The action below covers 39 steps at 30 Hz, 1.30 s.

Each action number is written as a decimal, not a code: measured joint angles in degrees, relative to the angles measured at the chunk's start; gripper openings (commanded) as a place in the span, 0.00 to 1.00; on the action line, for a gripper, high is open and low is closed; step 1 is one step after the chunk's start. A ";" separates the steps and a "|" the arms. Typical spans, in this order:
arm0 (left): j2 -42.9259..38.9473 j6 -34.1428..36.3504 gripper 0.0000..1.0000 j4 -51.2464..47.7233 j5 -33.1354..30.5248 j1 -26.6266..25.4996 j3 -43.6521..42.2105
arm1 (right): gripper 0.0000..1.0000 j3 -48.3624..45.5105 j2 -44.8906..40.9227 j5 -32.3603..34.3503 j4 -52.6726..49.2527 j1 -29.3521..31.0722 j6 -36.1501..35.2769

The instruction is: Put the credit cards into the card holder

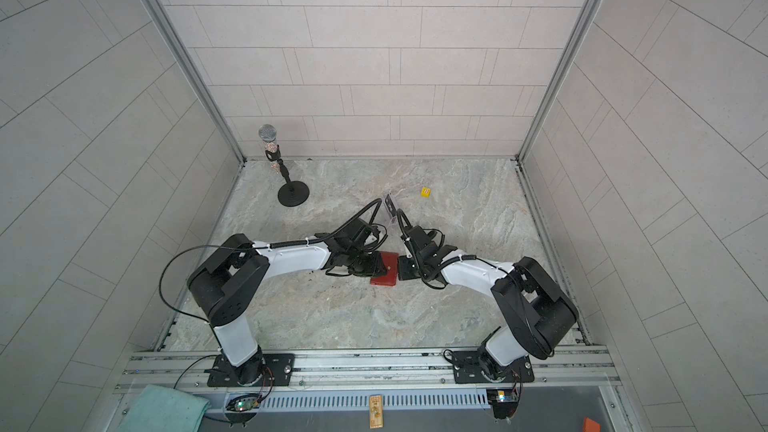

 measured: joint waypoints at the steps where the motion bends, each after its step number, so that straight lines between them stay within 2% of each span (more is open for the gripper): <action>1: -0.04 -0.15 0.22 0.20 -0.04 0.00 -0.15 | 0.00 0.00 0.00 -0.46 0.42 0.00 0.07; 10: -0.37 -0.76 0.22 1.03 -0.37 -0.02 -0.83 | 0.01 -0.02 0.98 -5.11 4.96 -0.13 2.03; 20: -0.72 -0.81 0.22 1.31 -1.38 -0.04 -1.20 | 0.02 -0.22 3.58 -7.41 8.02 -0.37 3.50; 23: -0.76 -0.79 0.22 1.33 -1.44 -0.04 -1.22 | 0.08 -0.24 3.67 -7.74 8.15 -0.48 3.56; 26: -0.79 -0.79 0.22 1.31 -1.62 -0.04 -1.22 | 0.24 -0.35 3.74 -8.31 8.52 -0.55 3.89; 28: -0.81 -0.76 0.22 1.22 -1.79 -0.04 -1.22 | 0.28 -0.35 3.89 -8.63 9.16 -0.52 3.98; 34: -0.90 -0.61 0.22 1.07 -1.97 -0.07 -1.22 | 0.39 -0.44 4.04 -8.63 10.34 -0.96 3.91; 39: -0.94 -0.57 0.22 0.96 -2.23 -0.17 -1.22 | 0.41 -1.07 4.04 -8.50 11.34 -1.11 4.00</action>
